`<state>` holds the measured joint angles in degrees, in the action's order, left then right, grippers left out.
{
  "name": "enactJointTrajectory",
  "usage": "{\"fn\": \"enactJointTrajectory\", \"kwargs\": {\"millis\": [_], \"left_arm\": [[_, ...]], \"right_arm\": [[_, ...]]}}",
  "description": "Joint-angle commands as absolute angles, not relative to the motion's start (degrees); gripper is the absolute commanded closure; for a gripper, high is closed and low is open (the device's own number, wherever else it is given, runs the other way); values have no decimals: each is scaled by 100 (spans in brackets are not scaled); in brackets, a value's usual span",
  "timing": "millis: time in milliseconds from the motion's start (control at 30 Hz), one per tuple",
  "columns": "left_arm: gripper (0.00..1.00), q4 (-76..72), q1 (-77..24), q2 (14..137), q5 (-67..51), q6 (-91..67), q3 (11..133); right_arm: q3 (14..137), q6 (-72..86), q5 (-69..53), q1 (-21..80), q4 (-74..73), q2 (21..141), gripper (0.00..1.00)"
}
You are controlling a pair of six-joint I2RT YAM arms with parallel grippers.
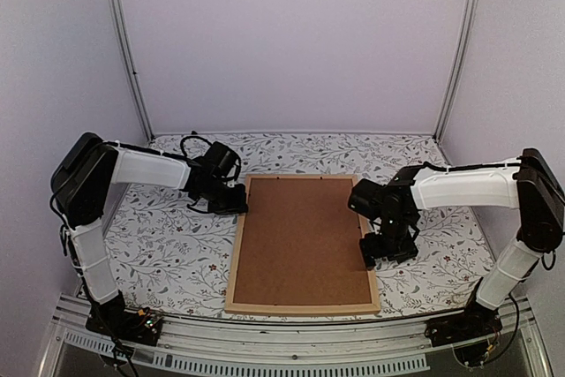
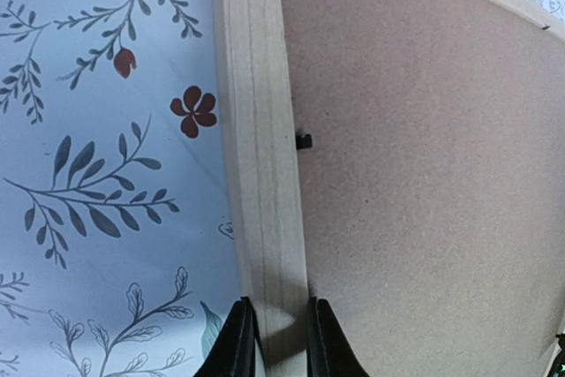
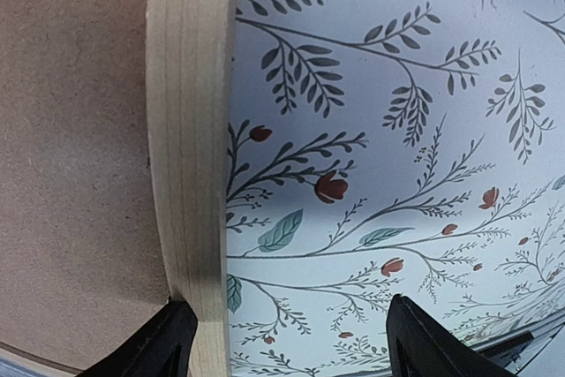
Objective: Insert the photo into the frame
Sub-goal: Press the fastener onto the backboard.
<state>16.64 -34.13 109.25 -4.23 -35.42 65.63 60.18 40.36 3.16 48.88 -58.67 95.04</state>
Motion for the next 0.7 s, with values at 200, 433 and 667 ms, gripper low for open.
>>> {"fn": "enactJointTrajectory", "kwargs": {"millis": [200,433,667], "left_arm": [[100,1834,-3577,11101,-472,-3347,6333],[100,1782,-3592,11067,-483,-3379,6260],[100,1742,-3613,11061,-501,-3399,6210]], "right_arm": [[6160,4188,264,5146,-5737,9834,21],[6402,4207,217,5326,-5641,10219,21],[6662,4280,96,5555,-5476,10625,21]]}}
